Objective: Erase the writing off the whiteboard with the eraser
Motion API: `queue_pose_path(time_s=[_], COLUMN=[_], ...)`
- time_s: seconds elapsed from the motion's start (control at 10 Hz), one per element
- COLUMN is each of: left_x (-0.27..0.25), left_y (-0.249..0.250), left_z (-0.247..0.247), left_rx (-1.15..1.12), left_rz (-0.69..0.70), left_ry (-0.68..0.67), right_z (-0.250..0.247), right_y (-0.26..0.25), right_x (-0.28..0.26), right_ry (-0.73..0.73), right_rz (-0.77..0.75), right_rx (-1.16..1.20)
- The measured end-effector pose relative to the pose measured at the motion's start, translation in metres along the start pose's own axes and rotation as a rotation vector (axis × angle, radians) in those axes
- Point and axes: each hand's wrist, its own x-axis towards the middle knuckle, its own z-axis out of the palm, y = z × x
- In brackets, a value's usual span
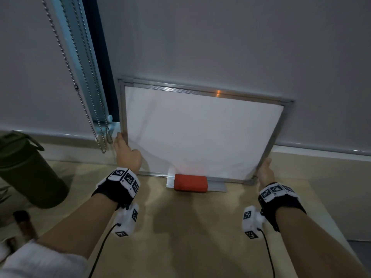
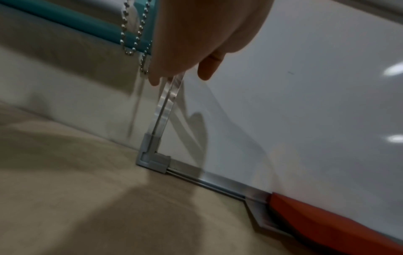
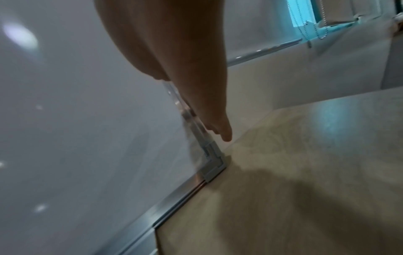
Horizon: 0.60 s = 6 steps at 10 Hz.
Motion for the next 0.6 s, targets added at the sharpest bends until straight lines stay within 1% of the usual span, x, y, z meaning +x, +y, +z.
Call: queue_pose_path(time_s=[0.1,0.2,0.3,0.4,0.5,0.6], left_x=[-0.008,-0.020,-0.032,-0.035,-0.030,-0.035], left_y=[0.014,0.030,0.054,0.076,0.098,0.112], left_z=[-0.003,-0.001,-0.004,-0.016,-0.042,-0.080], left_rx=[-0.010,0.020,-0.009,-0.060,-0.030,-0.045], left_rz=[-0.038,-0.022,0.042,0.203,0.343,0.409], left_ry=[0.019,0.107,0.083,-0.082,-0.201,-0.367], right_z=[0.004,0.014,0.025,0.029,0.015,-0.018], right_y=[-0.012,-0.020,-0.033,-0.048,-0.076,-0.112], right_x=[-0.014,-0.028,-0.048,-0.052,-0.065,-0.085], right_ry=[-0.006,-0.022,-0.048,-0.114,-0.062,-0.030], right_rz=[0.001,-0.006,-0.001,0.005,-0.109,-0.462], right_rx=[-0.021,-0.081,-0.085,0.022,0.150,0.349])
